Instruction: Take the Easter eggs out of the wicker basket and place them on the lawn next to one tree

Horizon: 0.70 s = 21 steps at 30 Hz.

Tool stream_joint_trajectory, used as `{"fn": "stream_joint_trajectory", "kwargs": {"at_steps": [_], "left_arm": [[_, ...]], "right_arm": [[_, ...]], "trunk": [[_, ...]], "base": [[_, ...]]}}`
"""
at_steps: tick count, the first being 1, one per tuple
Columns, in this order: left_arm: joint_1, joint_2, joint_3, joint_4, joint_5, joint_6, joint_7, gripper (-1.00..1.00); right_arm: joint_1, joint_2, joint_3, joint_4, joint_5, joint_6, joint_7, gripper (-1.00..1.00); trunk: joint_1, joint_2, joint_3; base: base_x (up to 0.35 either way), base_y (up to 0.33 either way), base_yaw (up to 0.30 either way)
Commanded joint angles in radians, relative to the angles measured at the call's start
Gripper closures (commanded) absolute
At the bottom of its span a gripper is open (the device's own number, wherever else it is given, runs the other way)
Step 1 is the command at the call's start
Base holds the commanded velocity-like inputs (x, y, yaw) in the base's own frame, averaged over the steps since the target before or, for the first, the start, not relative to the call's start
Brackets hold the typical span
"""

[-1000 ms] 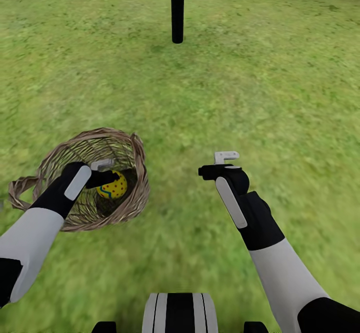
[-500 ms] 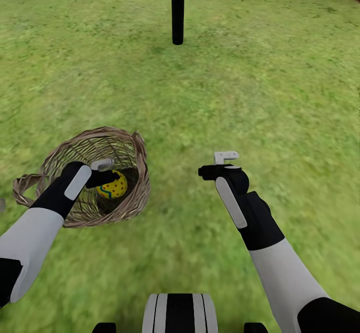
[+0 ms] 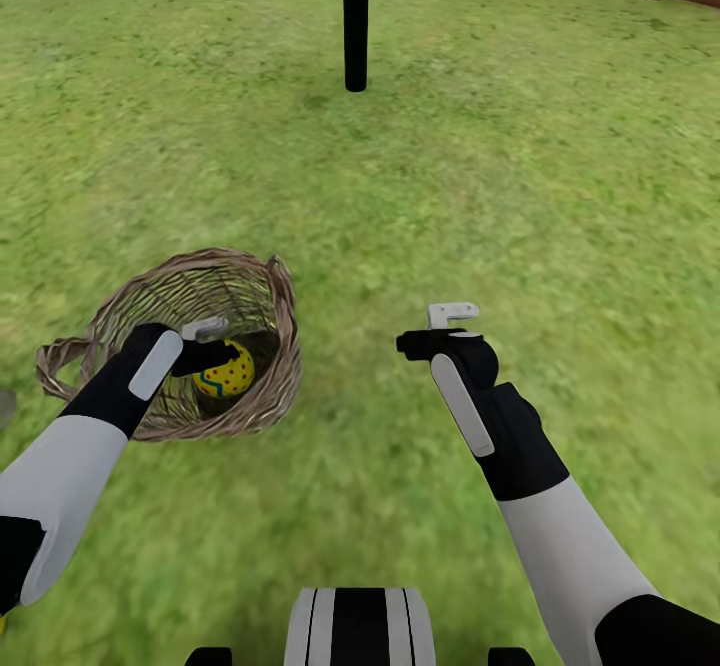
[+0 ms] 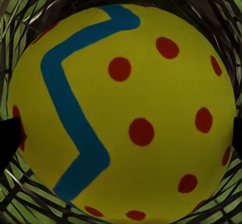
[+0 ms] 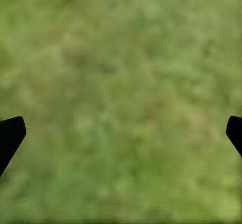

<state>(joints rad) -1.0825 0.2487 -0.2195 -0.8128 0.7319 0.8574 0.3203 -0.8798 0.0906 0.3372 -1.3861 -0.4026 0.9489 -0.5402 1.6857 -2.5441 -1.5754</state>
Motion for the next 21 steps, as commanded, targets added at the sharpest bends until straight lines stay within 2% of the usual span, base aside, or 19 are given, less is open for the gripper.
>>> {"fn": "stream_joint_trajectory", "kwargs": {"at_steps": [1, 9, 16, 21], "left_arm": [[-0.001, 0.001, -0.004, -0.001, 0.011, 0.001, 0.009, 1.0], [-0.001, 0.001, -0.004, -0.002, 0.011, 0.002, 0.009, 1.0], [-0.001, 0.001, -0.004, 0.004, 0.008, 0.003, 0.009, 1.0], [-0.001, 0.001, -0.004, 0.004, 0.008, 0.009, 0.009, 1.0]], "right_arm": [[-0.001, 0.0, 0.001, -0.001, -0.01, 0.002, -0.01, -1.0], [-0.001, 0.0, 0.002, -0.001, -0.01, 0.002, -0.01, -1.0], [-0.001, 0.0, 0.001, 0.001, -0.01, 0.002, -0.01, -1.0], [-0.001, -0.001, 0.0, 0.002, -0.01, 0.002, -0.01, -1.0]], "trunk": [[0.0, 0.0, -0.001], [-0.002, 0.001, 0.019], [-0.003, 0.001, 0.026], [-0.006, 0.003, 0.046]], "base": [[-0.013, 0.0, 0.0], [-0.003, 0.0, 0.0], [0.0, 0.0, 0.0], [0.0, 0.0, 0.0]]}}
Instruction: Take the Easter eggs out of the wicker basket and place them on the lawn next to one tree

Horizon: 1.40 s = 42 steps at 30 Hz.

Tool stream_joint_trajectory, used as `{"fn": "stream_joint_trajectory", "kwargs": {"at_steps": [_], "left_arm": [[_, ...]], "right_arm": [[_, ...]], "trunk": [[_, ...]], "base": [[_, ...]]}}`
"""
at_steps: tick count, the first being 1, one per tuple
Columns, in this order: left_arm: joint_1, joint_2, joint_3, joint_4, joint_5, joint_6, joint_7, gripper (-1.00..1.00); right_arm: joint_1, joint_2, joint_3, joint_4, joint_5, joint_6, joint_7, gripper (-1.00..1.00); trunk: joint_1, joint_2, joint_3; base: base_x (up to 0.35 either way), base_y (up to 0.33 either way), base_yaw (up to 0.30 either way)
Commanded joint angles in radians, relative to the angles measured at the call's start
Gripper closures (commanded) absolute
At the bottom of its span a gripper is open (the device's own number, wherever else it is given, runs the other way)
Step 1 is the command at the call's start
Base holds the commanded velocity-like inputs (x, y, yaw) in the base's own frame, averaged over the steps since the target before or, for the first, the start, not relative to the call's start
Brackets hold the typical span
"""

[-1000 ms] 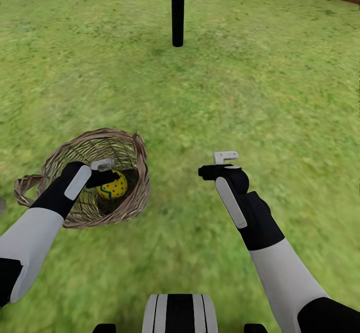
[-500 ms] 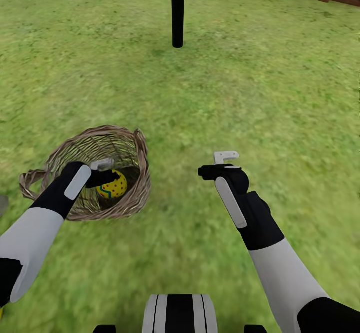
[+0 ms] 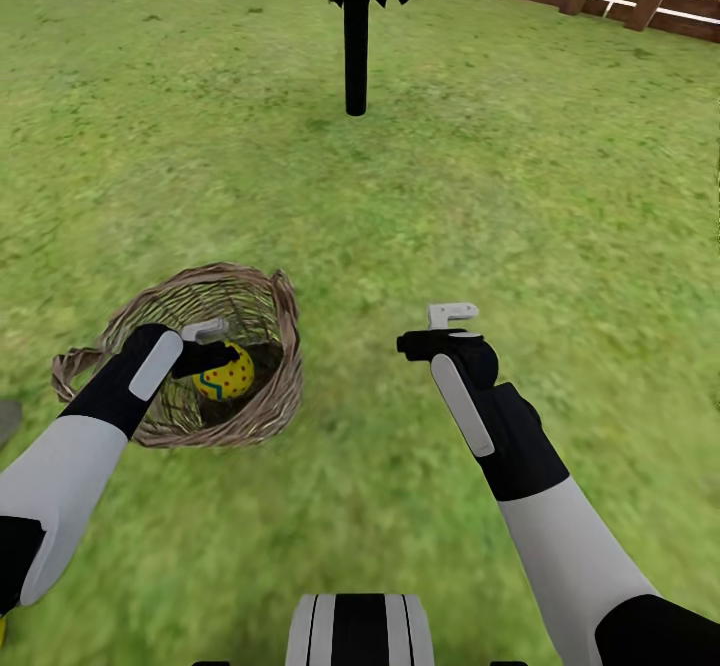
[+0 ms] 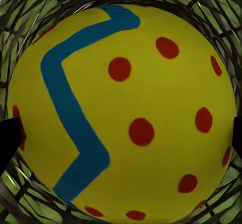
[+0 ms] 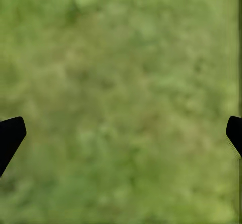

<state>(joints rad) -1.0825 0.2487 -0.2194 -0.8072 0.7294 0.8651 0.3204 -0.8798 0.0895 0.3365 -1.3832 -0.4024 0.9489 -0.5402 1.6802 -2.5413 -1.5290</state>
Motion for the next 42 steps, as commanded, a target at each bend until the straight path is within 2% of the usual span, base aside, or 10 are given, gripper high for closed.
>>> {"fn": "stream_joint_trajectory", "kwargs": {"at_steps": [1, 11, 14, 18, 23, 27, 34, 42], "left_arm": [[0.0, 0.001, -0.005, -0.001, 0.011, 0.009, 0.009, 1.0], [0.0, 0.0, -0.005, -0.001, 0.01, 0.069, 0.011, 1.0], [0.0, 0.0, -0.005, 0.001, 0.01, 0.085, 0.011, 1.0], [0.001, 0.0, -0.005, 0.004, 0.01, 0.093, 0.011, 1.0], [0.001, 0.0, -0.005, 0.006, 0.011, 0.116, 0.011, 1.0], [0.001, 0.0, -0.005, 0.005, 0.011, 0.133, 0.012, 1.0], [0.001, -0.002, -0.002, -0.001, 0.013, 0.174, 0.091, 1.0], [0.007, -0.003, 0.0, -0.004, 0.013, 0.182, 0.1, 1.0]], "right_arm": [[-0.001, 0.0, 0.001, -0.001, -0.01, 0.002, -0.01, -1.0], [-0.001, 0.001, 0.001, 0.006, -0.01, 0.002, -0.01, -1.0], [-0.001, 0.001, 0.001, 0.007, -0.01, 0.002, -0.01, -1.0], [-0.001, 0.001, 0.002, 0.007, -0.01, 0.002, -0.01, -1.0], [-0.001, 0.001, 0.004, 0.007, -0.01, 0.002, -0.01, -1.0], [-0.001, 0.001, 0.004, 0.007, -0.01, 0.002, -0.01, -1.0], [-0.001, 0.002, 0.005, 0.007, -0.009, 0.002, -0.01, -1.0], [-0.001, 0.002, 0.007, 0.007, -0.01, 0.002, -0.01, -1.0]], "trunk": [[0.0, 0.0, -0.001], [-0.001, 0.0, 0.011], [-0.003, 0.001, 0.023], [-0.003, 0.001, 0.023], [-0.005, 0.002, 0.042], [-0.005, 0.003, 0.046], [-0.007, 0.004, 0.061], [-0.011, 0.005, 0.092]], "base": [[0.0, 0.0, 0.0], [0.0, 0.0, 0.0], [0.0, 0.0, 0.0], [0.0, 0.0, 0.0], [0.0, 0.0, 0.0], [0.0, 0.0, 0.0], [0.0, 0.0, 0.0], [0.0, 0.0, 0.0]]}}
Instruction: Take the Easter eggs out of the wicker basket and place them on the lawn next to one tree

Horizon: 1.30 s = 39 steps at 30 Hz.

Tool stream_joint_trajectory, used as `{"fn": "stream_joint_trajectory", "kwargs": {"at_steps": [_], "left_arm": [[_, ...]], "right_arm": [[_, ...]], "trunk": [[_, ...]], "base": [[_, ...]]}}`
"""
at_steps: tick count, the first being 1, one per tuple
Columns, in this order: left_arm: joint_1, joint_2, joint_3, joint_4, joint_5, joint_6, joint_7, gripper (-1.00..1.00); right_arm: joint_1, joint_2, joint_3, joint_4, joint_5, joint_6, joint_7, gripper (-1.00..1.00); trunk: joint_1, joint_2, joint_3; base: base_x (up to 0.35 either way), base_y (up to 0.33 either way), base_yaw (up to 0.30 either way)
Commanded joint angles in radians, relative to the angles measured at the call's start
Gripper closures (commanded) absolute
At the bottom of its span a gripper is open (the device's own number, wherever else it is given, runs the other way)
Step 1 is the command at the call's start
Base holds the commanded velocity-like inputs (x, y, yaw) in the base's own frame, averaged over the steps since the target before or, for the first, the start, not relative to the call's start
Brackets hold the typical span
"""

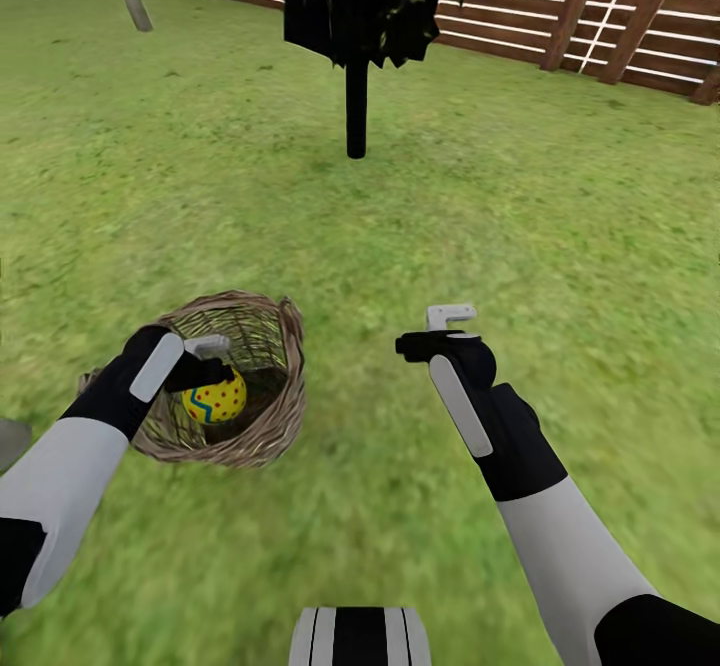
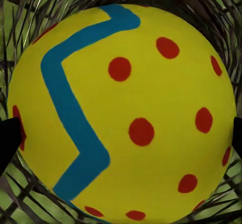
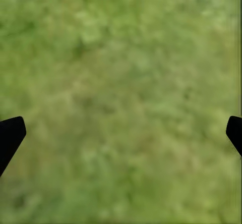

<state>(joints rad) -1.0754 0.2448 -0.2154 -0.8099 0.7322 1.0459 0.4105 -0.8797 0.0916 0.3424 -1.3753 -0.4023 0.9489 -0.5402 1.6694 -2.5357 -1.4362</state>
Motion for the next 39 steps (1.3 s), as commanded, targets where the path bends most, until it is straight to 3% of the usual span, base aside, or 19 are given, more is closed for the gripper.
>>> {"fn": "stream_joint_trajectory", "kwargs": {"at_steps": [1, 27, 39], "left_arm": [[0.0, 0.001, -0.004, 0.001, 0.011, 0.001, 0.01, 1.0], [0.003, -0.015, -0.004, 0.013, 0.031, 0.001, 0.001, 1.0], [0.003, -0.029, -0.004, 0.137, 0.041, 0.001, 0.001, 1.0]], "right_arm": [[-0.001, 0.0, 0.001, -0.001, -0.01, 0.002, -0.01, -1.0], [-0.001, 0.0, 0.001, 0.022, -0.012, 0.001, -0.01, -1.0], [-0.001, 0.0, 0.001, 0.036, -0.012, 0.001, -0.01, -1.0]], "trunk": [[-0.001, 0.0, 0.003], [-0.012, 0.006, 0.104], [-0.018, 0.009, 0.15]], "base": [[0.0, 0.0, 0.0], [0.0, 0.0, 0.0], [0.0, 0.0, 0.0]]}}
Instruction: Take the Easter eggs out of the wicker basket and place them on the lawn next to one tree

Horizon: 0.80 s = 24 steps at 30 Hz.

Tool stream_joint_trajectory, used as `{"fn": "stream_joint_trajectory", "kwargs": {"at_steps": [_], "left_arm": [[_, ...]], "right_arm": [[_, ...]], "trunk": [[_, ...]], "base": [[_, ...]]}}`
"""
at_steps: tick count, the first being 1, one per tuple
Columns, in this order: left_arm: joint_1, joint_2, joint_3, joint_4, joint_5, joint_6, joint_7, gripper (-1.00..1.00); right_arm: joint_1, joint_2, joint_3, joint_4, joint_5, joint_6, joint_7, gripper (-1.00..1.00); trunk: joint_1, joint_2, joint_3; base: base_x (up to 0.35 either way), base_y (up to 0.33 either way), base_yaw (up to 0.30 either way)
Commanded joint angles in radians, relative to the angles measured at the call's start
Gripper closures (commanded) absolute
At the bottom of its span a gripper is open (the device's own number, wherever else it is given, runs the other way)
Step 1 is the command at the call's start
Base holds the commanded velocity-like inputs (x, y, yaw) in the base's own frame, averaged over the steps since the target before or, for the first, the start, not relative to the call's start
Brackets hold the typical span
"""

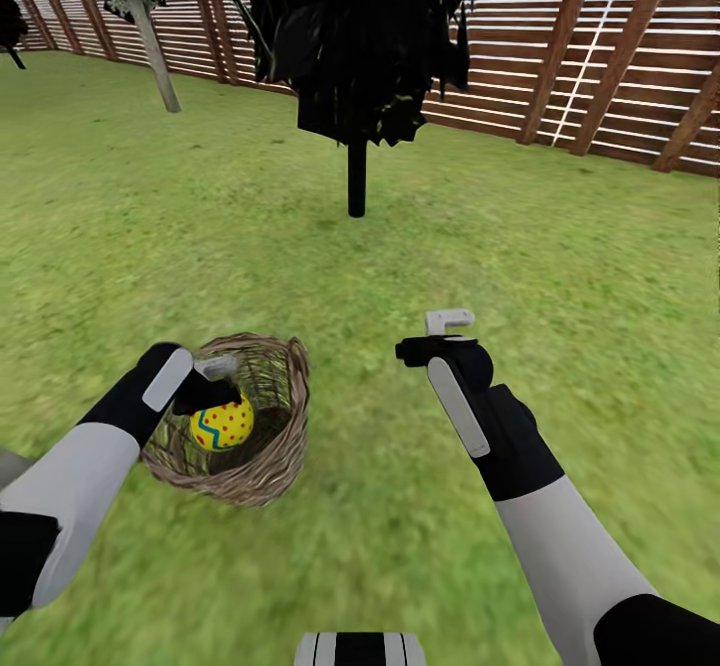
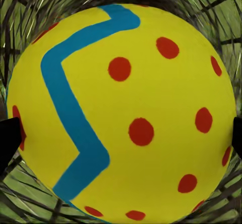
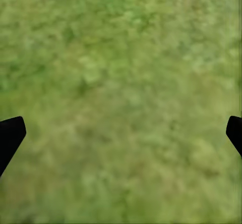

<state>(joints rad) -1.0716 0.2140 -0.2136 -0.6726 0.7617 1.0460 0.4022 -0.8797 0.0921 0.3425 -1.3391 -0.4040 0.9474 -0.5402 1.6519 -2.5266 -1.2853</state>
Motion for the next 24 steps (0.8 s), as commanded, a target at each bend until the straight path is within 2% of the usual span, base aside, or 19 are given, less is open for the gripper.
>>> {"fn": "stream_joint_trajectory", "kwargs": {"at_steps": [1, 8, 16, 24], "left_arm": [[-0.001, 0.001, -0.006, 0.017, 0.012, 0.001, 0.009, 1.0], [-0.002, -0.001, -0.006, 0.073, 0.042, 0.001, 0.009, 1.0], [-0.004, -0.017, -0.006, 0.088, 0.045, 0.001, 0.009, 1.0], [-0.004, -0.018, -0.005, 0.09, 0.045, 0.001, 0.009, 1.0]], "right_arm": [[-0.001, 0.0, 0.001, 0.0, -0.01, 0.002, -0.01, -1.0], [-0.001, 0.0, 0.0, 0.032, -0.01, 0.001, -0.01, -1.0], [-0.001, 0.0, -0.001, 0.06, -0.011, -0.016, -0.009, -1.0], [0.001, 0.001, 0.005, 0.055, -0.014, -0.034, 0.0, -1.0]], "trunk": [[-0.001, 0.0, 0.003], [-0.004, 0.002, 0.03], [-0.007, 0.003, 0.061], [-0.011, 0.005, 0.092]], "base": [[0.0, 0.0, 0.0], [0.0, 0.0, 0.0], [0.0, 0.0, 0.0], [0.0, 0.0, 0.0]]}}
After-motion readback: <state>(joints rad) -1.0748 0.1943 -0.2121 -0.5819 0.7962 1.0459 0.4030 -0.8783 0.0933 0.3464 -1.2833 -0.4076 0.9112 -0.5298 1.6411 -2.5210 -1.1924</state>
